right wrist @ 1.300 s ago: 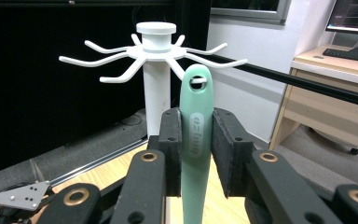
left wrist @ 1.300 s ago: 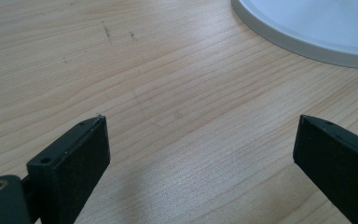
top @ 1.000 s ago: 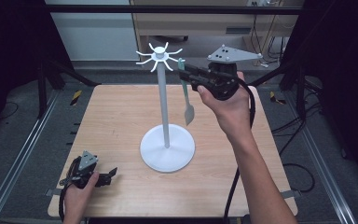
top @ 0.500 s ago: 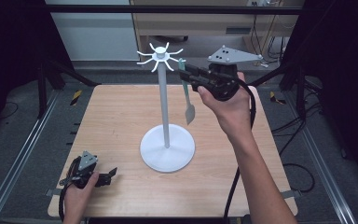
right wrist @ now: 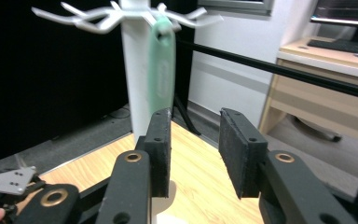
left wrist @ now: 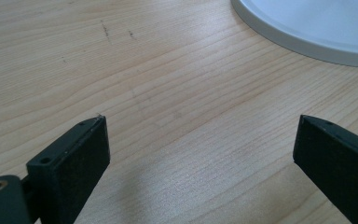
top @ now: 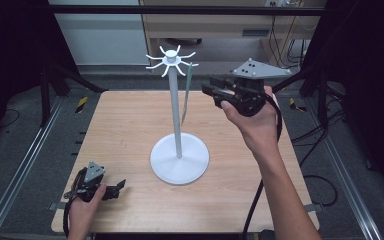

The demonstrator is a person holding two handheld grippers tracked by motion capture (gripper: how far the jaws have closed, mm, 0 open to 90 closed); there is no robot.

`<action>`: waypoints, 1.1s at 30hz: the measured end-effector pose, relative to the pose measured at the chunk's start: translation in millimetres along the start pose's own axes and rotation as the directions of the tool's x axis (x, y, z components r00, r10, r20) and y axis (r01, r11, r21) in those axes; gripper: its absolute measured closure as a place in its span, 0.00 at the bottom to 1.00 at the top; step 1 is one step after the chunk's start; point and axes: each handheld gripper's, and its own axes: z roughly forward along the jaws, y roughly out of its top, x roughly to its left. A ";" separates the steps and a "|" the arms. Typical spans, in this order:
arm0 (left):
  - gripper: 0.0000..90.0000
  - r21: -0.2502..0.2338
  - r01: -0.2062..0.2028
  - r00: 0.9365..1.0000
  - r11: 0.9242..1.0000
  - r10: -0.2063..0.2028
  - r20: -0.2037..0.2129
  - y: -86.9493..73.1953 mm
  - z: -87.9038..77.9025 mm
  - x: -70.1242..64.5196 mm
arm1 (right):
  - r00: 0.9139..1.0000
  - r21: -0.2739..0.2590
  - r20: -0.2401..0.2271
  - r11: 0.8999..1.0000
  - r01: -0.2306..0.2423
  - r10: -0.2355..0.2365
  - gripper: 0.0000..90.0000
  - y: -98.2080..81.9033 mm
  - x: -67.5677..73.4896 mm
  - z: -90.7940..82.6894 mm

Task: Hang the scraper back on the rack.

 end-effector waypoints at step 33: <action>0.03 -0.006 0.000 1.000 1.000 0.000 0.001 -0.8 0.9 -1.7 | 0.954 0.137 0.285 0.981 -0.140 0.097 0.12 -151.5 -26.4 -19.3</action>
